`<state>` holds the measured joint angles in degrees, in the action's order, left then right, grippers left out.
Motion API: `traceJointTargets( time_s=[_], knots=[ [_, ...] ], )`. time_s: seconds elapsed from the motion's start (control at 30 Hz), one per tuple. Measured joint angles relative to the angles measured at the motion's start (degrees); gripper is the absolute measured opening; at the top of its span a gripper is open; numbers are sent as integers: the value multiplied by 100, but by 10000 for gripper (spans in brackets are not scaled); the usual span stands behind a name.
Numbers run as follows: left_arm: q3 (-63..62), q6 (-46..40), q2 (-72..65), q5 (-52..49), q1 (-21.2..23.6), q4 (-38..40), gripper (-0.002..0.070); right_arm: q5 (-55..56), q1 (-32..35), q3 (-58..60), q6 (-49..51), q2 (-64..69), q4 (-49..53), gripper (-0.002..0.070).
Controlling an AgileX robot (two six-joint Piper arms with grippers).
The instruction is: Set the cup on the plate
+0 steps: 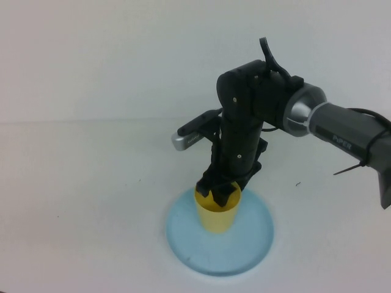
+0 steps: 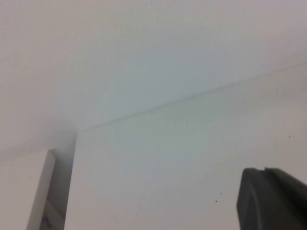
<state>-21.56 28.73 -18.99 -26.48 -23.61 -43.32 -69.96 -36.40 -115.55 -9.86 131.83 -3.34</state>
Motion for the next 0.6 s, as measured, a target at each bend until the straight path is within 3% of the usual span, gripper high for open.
traceJointTargets(
  time_s=[0.13, 0.37, 0.6],
  knots=[
    [0, 0, 0, 0, 0, 0, 1, -12, 0, -316, 288, -21, 0, 419],
    [0, 24, 0, 87, 0, -194, 1, -34, 0, -878, 421, -846, -23, 424],
    [5, 109, 0, 276, 0, 144, 1, -69, 0, -954, 108, -2492, -241, 305]
  ],
)
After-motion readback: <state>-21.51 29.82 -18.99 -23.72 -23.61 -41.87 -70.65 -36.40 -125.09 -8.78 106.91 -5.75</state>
